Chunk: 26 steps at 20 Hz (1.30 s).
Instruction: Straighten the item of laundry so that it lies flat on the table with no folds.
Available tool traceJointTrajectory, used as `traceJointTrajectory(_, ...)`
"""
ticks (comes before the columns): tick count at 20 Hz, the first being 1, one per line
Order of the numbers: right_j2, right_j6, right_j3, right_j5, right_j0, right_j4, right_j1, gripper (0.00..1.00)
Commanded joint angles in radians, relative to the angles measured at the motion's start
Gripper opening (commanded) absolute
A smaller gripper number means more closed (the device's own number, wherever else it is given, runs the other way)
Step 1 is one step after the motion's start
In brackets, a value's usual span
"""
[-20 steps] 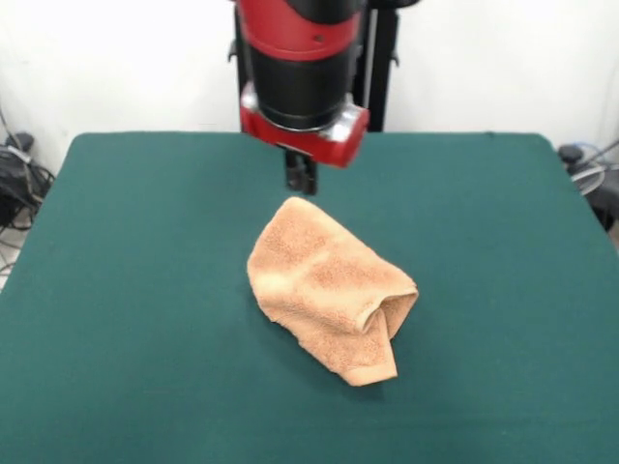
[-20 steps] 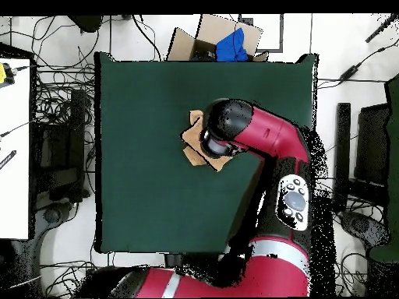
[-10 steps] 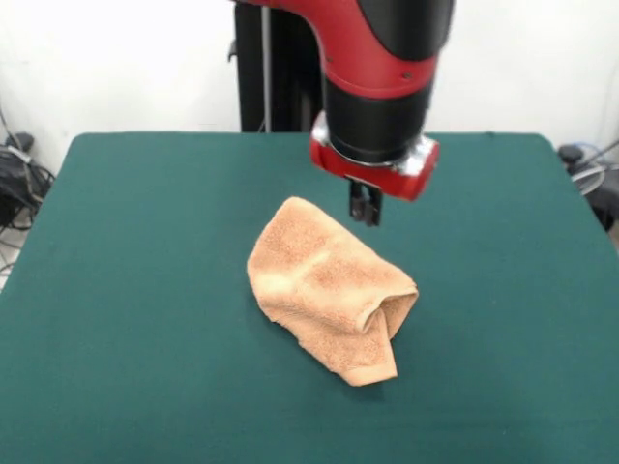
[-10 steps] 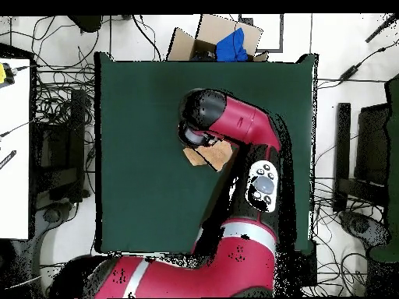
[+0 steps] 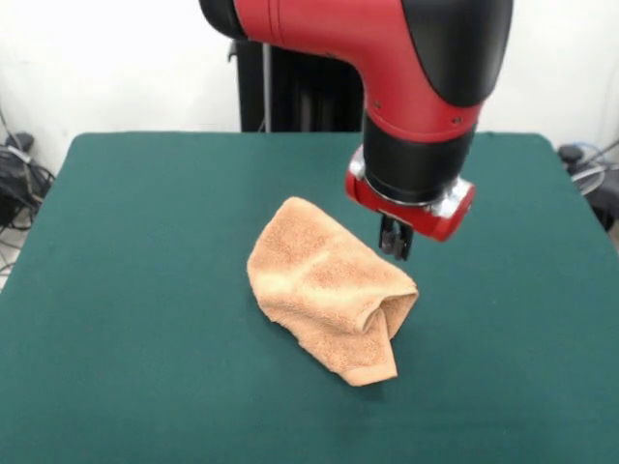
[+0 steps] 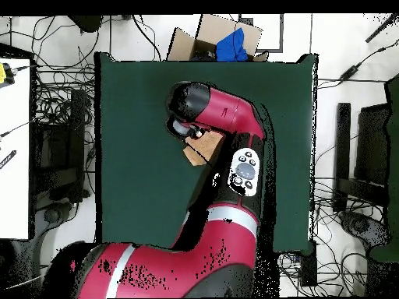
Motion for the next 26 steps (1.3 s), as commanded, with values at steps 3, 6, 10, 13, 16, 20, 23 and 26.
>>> traceJointTrajectory(3, -0.024, 0.327, -0.066, -0.043, 0.008, 0.021, 0.08, 0.0)
traceJointTrajectory(6, -0.039, 0.355, -0.106, -0.034, 0.013, 0.022, 0.1, 0.0)
traceJointTrajectory(10, -0.057, 0.359, -0.16, -0.017, 0.011, 0.022, 0.134, 0.0)
traceJointTrajectory(13, -0.057, 0.35, -0.16, -0.05, 0.012, 0.025, 0.152, 0.0)
traceJointTrajectory(16, -0.059, 0.365, -0.183, -0.072, 0.017, 0.032, 0.18, 0.0)
traceJointTrajectory(20, -0.061, 0.39, -0.208, -0.089, 0.028, 0.039, 0.204, 0.0)
traceJointTrajectory(23, -0.063, 0.407, -0.199, -0.084, 0.043, 0.046, 0.19, 0.0)
traceJointTrajectory(26, -0.06, 0.419, -0.211, -0.077, 0.054, 0.054, 0.194, 0.0)
